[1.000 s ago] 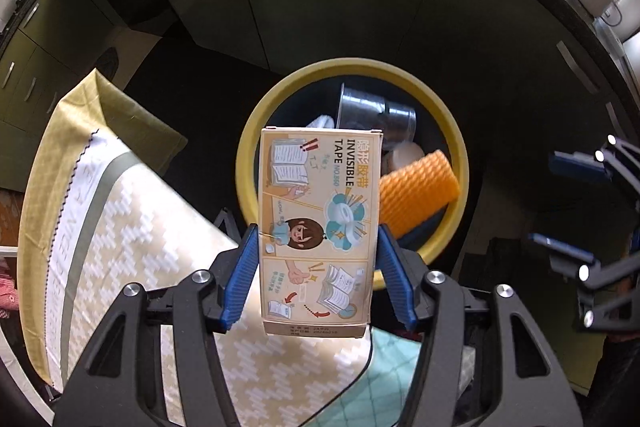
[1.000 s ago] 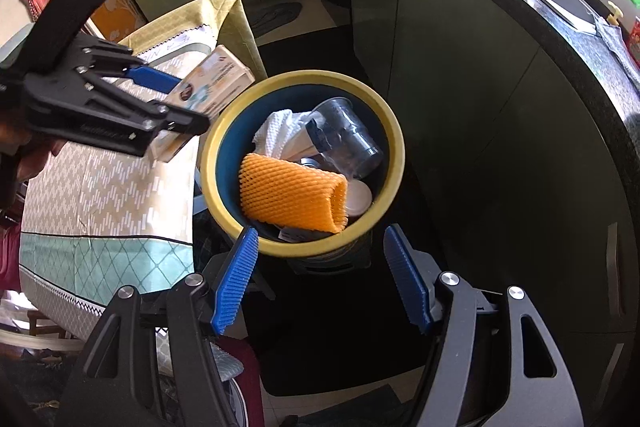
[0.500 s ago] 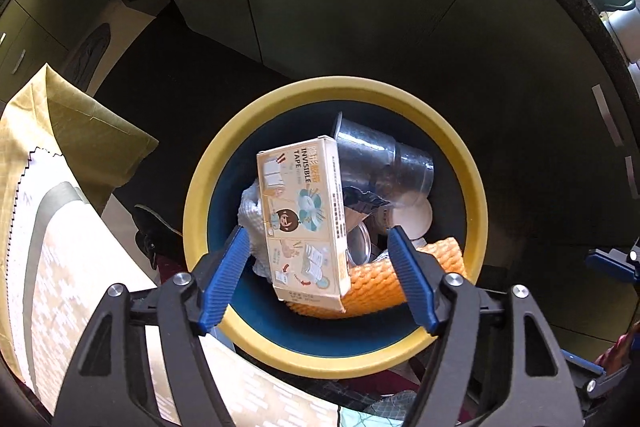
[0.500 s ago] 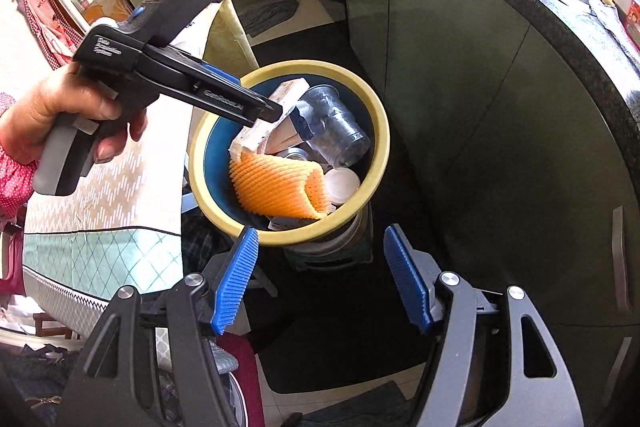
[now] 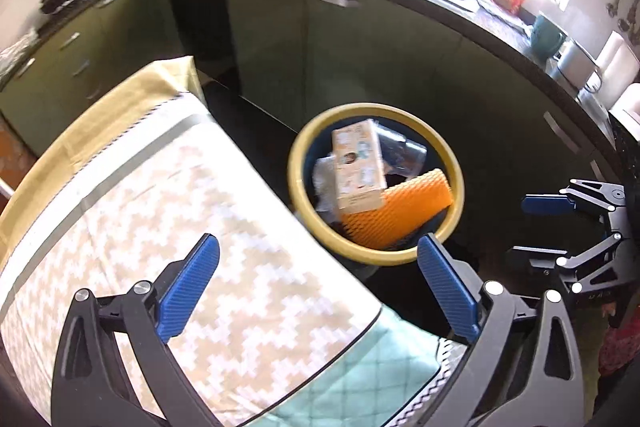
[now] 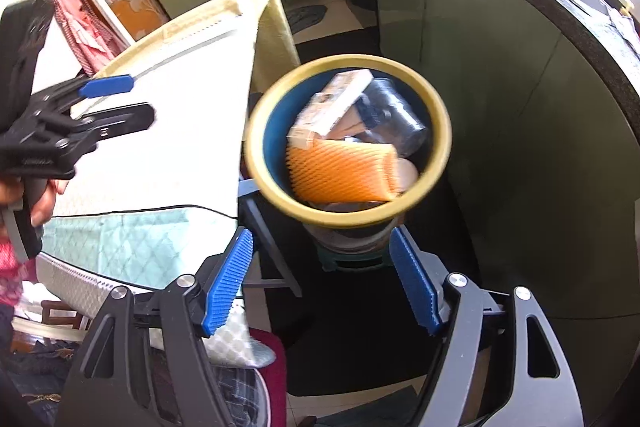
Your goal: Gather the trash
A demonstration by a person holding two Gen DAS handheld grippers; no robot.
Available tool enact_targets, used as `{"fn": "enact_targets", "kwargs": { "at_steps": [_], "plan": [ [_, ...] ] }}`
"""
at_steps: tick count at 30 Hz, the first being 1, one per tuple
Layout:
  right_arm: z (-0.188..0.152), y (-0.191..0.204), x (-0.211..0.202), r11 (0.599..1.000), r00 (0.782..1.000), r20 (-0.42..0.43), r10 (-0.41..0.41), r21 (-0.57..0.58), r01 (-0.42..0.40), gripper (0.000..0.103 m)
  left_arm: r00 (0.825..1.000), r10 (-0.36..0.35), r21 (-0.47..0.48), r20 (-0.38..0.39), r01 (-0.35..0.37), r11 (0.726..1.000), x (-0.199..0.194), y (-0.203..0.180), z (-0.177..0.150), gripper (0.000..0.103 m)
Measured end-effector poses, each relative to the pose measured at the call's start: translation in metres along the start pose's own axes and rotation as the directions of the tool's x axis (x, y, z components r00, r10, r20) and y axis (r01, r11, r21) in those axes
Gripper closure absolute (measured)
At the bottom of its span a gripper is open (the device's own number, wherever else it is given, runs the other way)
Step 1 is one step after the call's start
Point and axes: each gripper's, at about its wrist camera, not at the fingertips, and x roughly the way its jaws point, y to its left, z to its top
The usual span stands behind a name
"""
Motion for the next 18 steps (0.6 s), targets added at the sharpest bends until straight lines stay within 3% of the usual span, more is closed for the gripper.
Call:
{"fn": "enact_targets", "kwargs": {
  "at_steps": [3, 5, 8, 11, 14, 18],
  "plan": [
    [-0.007, 0.030, 0.002, 0.999, 1.000, 0.015, 0.015, -0.049, -0.014, 0.025, 0.988, 0.119, -0.094, 0.097, -0.110, 0.989, -0.041, 0.043, -0.039, 0.007],
    [-0.011, 0.052, 0.004, 0.996, 0.999, 0.032, 0.007, -0.086, -0.004, 0.021, 0.976, 0.182, -0.193, 0.118, -0.157, 0.969, -0.068, 0.075, -0.069, 0.007],
    [-0.015, 0.084, 0.005, 0.991, 0.998, 0.059, 0.004, -0.135, 0.004, 0.017, 0.959, 0.273, -0.336, 0.077, -0.233, 0.913, -0.099, 0.119, -0.115, 0.007],
    [-0.019, 0.112, 0.001, 0.985, 0.995, 0.102, -0.004, -0.171, 0.022, 0.011, 0.918, 0.391, -0.391, 0.073, -0.334, 0.857, -0.129, 0.145, -0.158, 0.007],
    [-0.026, 0.134, -0.001, 0.978, 0.991, 0.133, -0.028, -0.203, 0.055, 0.005, 0.891, 0.443, -0.455, 0.096, -0.357, 0.816, -0.163, 0.162, -0.199, 0.007],
    [-0.037, 0.150, -0.002, 0.967, 0.981, 0.174, -0.088, -0.219, 0.126, 0.005, 0.858, 0.501, -0.513, 0.112, -0.382, 0.769, -0.202, 0.168, -0.240, 0.007]
  ]
}}
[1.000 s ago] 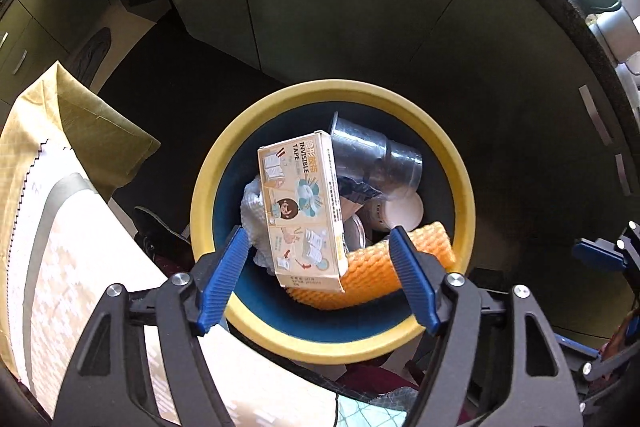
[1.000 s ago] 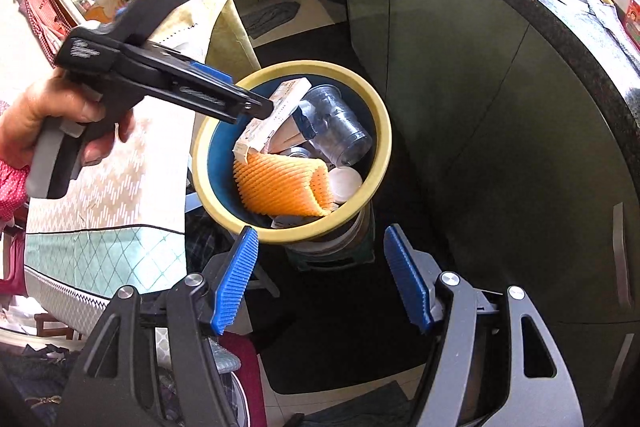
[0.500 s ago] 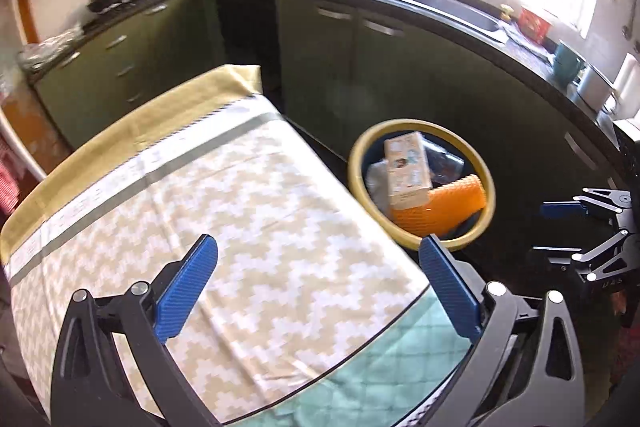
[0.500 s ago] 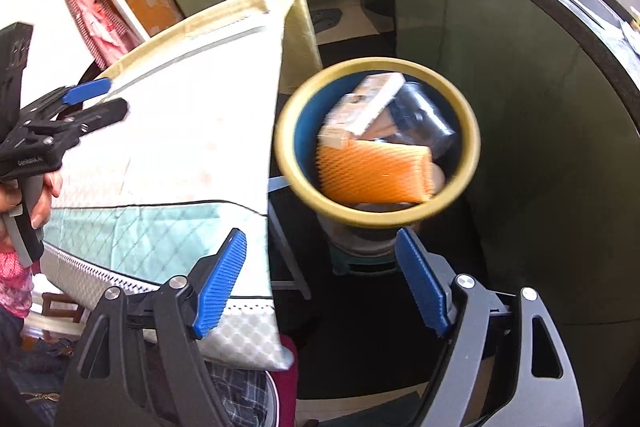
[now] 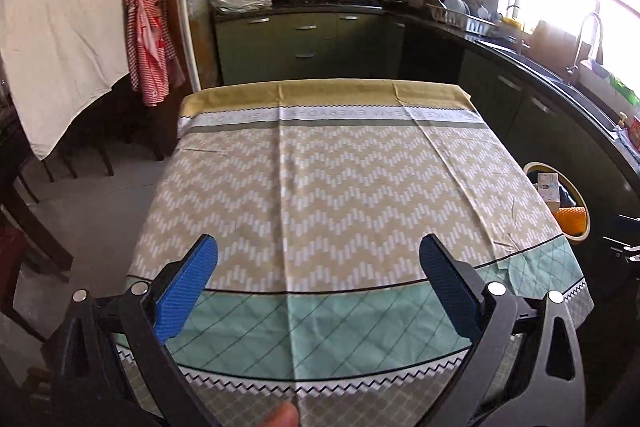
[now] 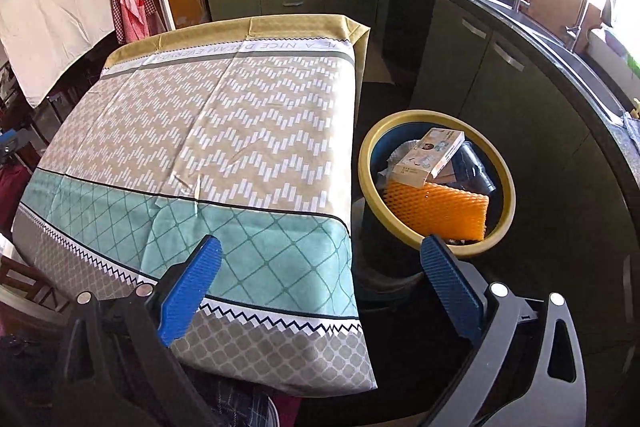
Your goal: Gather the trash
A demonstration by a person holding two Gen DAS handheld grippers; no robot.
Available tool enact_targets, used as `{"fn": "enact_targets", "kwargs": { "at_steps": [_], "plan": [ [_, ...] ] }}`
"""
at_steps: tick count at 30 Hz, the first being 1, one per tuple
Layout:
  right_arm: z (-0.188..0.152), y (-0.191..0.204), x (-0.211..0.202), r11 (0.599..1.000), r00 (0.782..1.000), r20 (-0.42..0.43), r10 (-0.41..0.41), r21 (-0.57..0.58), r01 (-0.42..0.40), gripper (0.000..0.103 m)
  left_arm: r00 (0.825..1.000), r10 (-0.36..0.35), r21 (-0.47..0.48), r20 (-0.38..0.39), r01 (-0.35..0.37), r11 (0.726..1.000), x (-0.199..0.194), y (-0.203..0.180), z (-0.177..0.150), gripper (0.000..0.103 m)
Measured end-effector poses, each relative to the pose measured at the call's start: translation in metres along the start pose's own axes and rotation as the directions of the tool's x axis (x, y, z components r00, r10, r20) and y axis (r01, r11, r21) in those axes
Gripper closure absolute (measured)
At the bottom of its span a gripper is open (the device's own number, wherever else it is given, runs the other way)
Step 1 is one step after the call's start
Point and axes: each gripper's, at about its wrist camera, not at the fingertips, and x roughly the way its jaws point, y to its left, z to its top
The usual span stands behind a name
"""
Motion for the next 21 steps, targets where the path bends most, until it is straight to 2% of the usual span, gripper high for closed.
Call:
{"fn": "enact_targets", "kwargs": {
  "at_steps": [4, 8, 11, 15, 21],
  "plan": [
    [-0.011, 0.005, -0.005, 1.000, 1.000, 0.018, -0.013, 0.010, 0.013, 0.005, 0.999, 0.008, -0.037, 0.049, -0.006, 0.999, -0.028, 0.017, -0.013, 0.007],
    [-0.020, 0.008, -0.021, 0.999, 0.997, 0.071, -0.033, 0.044, 0.030, 0.005, 0.996, 0.012, -0.023, 0.092, -0.010, 1.000, -0.048, 0.014, -0.021, 0.007],
    [-0.026, 0.010, -0.039, 0.998, 0.993, 0.112, -0.043, 0.058, 0.037, 0.005, 0.992, -0.023, 0.001, 0.120, 0.023, 1.000, -0.060, 0.007, -0.024, 0.007],
    [-0.036, 0.013, -0.068, 0.995, 0.983, 0.166, -0.080, 0.065, 0.070, 0.005, 0.988, -0.072, 0.031, 0.139, 0.068, 0.997, -0.073, -0.005, -0.026, 0.007],
    [-0.049, 0.016, -0.111, 0.993, 0.962, 0.254, -0.098, 0.084, 0.079, 0.005, 0.983, -0.057, 0.044, 0.172, 0.051, 0.998, -0.087, -0.012, -0.032, 0.007]
  ]
}}
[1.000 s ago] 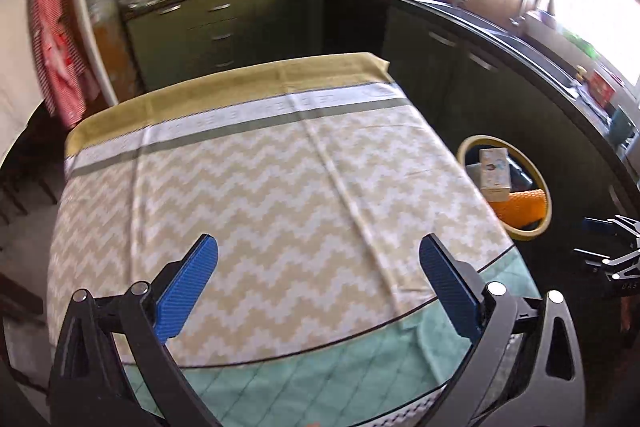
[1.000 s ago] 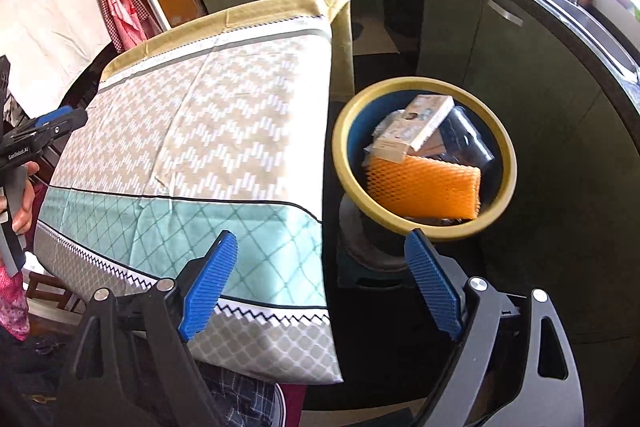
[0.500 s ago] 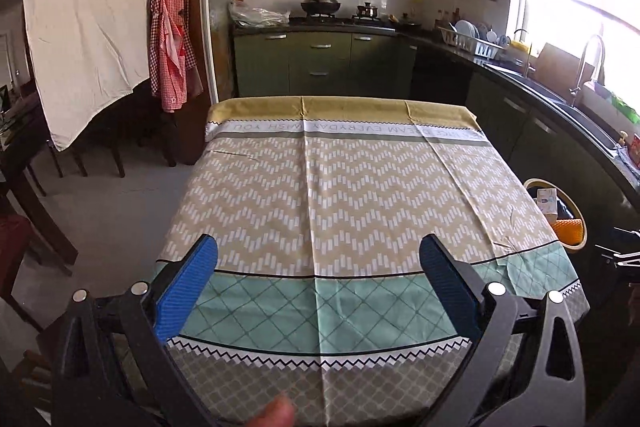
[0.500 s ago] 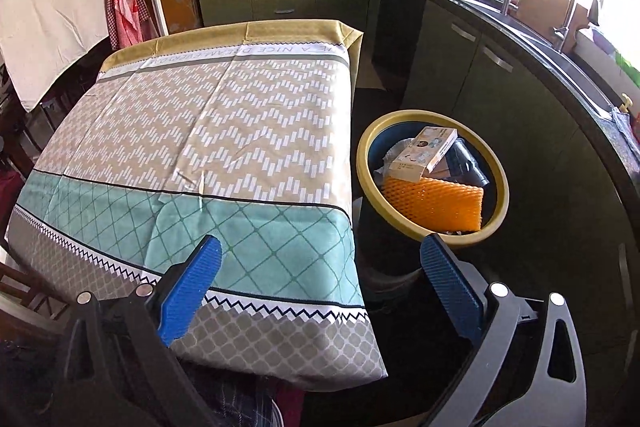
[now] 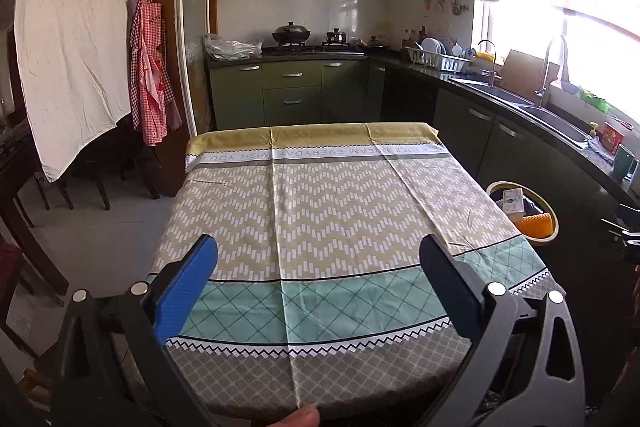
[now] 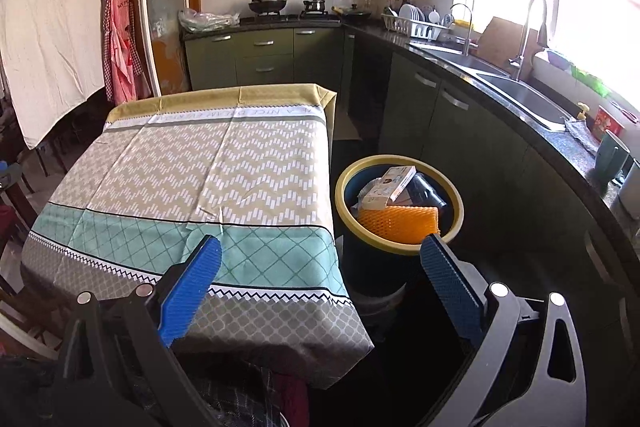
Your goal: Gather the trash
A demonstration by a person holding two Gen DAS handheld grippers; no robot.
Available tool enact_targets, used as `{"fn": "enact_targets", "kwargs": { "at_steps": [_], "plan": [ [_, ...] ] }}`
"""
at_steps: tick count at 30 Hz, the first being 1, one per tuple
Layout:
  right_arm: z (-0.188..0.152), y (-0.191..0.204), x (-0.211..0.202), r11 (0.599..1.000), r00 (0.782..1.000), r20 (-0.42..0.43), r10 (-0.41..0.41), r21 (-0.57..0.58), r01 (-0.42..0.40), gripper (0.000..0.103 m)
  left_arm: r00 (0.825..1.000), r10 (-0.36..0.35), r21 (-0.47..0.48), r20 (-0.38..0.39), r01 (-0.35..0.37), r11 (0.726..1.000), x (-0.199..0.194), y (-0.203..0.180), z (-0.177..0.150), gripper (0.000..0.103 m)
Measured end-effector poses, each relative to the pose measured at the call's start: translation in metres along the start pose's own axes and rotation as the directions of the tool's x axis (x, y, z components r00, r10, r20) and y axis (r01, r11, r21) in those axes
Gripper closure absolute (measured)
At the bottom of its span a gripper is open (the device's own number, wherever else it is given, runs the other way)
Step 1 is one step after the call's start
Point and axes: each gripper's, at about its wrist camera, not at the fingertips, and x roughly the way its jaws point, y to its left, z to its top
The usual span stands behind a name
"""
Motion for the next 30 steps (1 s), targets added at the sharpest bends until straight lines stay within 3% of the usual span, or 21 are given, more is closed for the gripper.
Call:
{"fn": "enact_targets", "kwargs": {
  "at_steps": [9, 30],
  "plan": [
    [0.001, 0.008, -0.038, 1.000, 0.997, 0.075, 0.011, -0.016, -0.009, 0.005, 0.999, 0.037, -0.012, 0.014, -0.037, 0.999, -0.012, 0.004, -0.003, 0.007],
    [0.006, 0.013, -0.026, 0.999, 0.998, 0.058, 0.028, -0.018, -0.027, 0.005, 0.998, 0.064, -0.003, -0.004, -0.064, 0.998, -0.013, 0.006, -0.004, 0.007]
  ]
}}
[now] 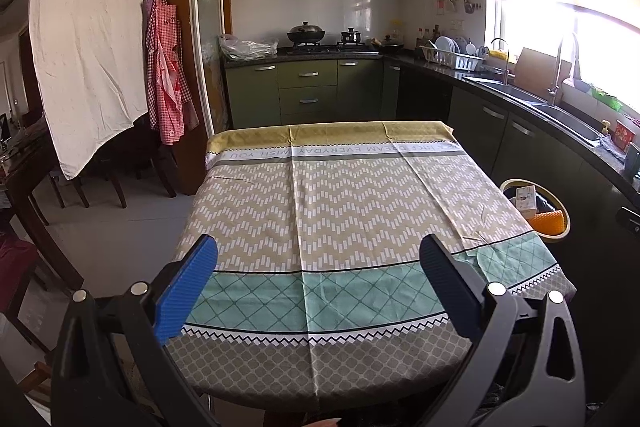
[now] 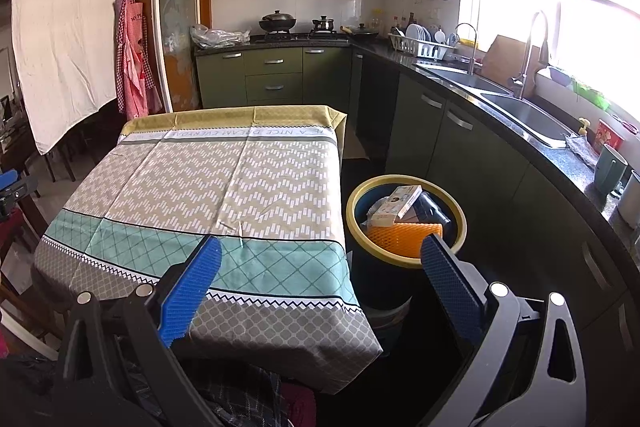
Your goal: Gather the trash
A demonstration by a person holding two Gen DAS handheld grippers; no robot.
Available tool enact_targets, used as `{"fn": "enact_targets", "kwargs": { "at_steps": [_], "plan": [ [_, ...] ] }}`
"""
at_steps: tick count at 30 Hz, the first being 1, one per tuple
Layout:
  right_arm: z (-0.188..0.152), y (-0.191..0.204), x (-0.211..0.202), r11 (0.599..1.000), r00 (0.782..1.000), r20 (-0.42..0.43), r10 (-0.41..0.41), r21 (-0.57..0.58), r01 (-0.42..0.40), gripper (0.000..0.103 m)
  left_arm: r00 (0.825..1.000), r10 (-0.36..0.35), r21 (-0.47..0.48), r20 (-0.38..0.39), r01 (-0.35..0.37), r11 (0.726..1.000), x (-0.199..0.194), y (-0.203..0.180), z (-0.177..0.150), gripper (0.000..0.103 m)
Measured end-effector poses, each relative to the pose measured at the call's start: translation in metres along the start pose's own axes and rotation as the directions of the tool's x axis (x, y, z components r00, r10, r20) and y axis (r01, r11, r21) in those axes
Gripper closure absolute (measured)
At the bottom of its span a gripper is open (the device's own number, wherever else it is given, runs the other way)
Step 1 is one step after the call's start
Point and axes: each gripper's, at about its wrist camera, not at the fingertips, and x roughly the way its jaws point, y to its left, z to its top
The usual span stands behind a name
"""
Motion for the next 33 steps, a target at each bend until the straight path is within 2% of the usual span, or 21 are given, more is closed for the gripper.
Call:
{"fn": "enact_targets", "kwargs": {
  "at_steps": [7, 33],
  "plan": [
    [-0.001, 0.000, 0.002, 1.000, 1.000, -0.003, 0.004, 0.003, -0.004, 0.005, 1.000, 0.003, 0.001, 0.015, -0.003, 1.000, -0.007, 0.001, 0.002, 0.007],
    [-0.003, 0.000, 0.006, 1.000, 1.000, -0.011, 0.009, 0.014, -0.008, 0.005, 1.000, 0.004, 0.029, -0.004, -0.004, 1.000, -0.004, -0.011, -0.001, 0.007]
  ]
}}
